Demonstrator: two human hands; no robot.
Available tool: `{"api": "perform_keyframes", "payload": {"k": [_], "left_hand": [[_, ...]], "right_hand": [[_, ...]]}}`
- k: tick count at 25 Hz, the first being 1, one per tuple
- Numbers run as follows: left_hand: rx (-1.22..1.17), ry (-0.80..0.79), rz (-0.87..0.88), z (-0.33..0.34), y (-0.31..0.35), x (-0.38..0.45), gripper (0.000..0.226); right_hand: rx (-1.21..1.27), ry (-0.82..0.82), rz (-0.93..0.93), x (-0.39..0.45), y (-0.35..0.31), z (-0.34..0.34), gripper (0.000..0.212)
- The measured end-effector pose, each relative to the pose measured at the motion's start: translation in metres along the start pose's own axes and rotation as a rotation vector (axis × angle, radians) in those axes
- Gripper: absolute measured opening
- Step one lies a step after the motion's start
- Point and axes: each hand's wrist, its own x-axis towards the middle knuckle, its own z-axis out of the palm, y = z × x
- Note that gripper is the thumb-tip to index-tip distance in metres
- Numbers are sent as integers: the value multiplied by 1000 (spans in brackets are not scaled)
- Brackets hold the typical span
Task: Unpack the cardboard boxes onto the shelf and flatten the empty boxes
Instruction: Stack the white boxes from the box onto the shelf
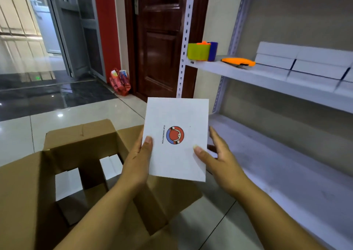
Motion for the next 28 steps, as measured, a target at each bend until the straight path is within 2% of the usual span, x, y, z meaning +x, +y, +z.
{"api": "perform_keyframes", "payload": {"k": [6,10,14,17,23,28], "left_hand": [[45,28,158,58,50,10,35],[59,18,222,106,87,16,27],[17,-65,294,152,126,18,21],[20,-148,330,185,149,17,25],[50,-231,396,234,178,21,22],[-21,-293,409,273,194,23,34]], "right_hand": [[-4,81,-136,-9,-24,-57,54],[-3,159,-276,-5,-47,-110,51],[53,287,-378,-1,-70,-158,49],[44,382,-377,1,-79,-193,50],[0,559,-389,-1,-100,-248,28],[-58,660,-408,-9,-108,-283,32]]}}
